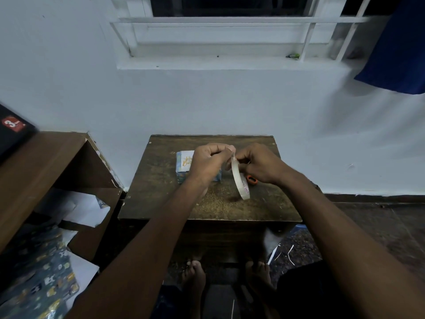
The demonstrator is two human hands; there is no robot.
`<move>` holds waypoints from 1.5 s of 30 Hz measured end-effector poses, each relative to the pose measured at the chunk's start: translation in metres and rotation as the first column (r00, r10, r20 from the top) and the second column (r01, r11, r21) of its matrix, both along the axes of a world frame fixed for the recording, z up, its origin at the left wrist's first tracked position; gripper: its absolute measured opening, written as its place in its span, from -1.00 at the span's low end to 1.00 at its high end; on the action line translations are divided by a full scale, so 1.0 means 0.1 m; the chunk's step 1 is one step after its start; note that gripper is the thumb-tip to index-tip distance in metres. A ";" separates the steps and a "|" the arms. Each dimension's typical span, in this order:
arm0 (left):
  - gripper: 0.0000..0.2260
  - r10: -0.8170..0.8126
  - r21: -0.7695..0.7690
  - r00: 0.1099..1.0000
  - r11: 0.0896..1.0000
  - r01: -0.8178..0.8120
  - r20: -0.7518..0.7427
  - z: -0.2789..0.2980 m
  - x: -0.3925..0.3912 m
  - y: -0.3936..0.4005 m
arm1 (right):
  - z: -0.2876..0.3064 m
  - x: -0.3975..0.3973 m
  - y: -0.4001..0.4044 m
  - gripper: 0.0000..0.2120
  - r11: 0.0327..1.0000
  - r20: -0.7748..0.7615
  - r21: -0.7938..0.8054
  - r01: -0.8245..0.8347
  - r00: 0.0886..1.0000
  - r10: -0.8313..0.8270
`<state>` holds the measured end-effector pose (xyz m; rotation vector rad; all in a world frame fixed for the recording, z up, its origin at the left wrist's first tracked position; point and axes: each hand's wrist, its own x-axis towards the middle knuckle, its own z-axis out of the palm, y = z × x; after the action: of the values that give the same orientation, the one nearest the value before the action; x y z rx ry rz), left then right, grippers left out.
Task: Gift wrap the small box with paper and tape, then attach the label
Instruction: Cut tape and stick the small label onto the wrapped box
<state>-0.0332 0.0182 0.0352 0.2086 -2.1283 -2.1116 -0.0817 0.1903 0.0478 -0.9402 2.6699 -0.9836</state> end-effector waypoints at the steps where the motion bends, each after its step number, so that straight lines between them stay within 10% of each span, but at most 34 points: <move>1: -0.91 0.001 0.012 1.000 1.000 -0.001 0.012 0.00 0.00 0.00 | 0.00 0.00 -0.01 -0.91 1.000 -0.005 -0.006 0.009 1.000 -0.009; 24: -0.88 -0.032 -0.013 0.999 0.999 0.032 0.036 0.08 0.03 -0.08 | -0.02 0.03 -0.07 -0.70 0.995 -0.010 -0.064 0.071 0.997 -0.072; 33: -0.76 -0.137 -0.072 0.989 0.989 0.133 -0.056 0.07 0.04 -0.14 | -0.09 -0.02 -0.06 -0.94 0.996 -0.091 -0.047 0.075 0.993 -0.079; 45: -0.97 0.078 -0.166 0.976 0.980 -0.113 -0.203 -0.08 -0.01 0.00 | -0.03 0.06 -0.13 -0.56 0.992 -0.019 -0.076 0.100 0.995 -0.101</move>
<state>-0.0339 0.0179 0.0271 0.0781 -2.1279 -1.7972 -0.0759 0.1776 0.0445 -0.8427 2.7402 -1.1082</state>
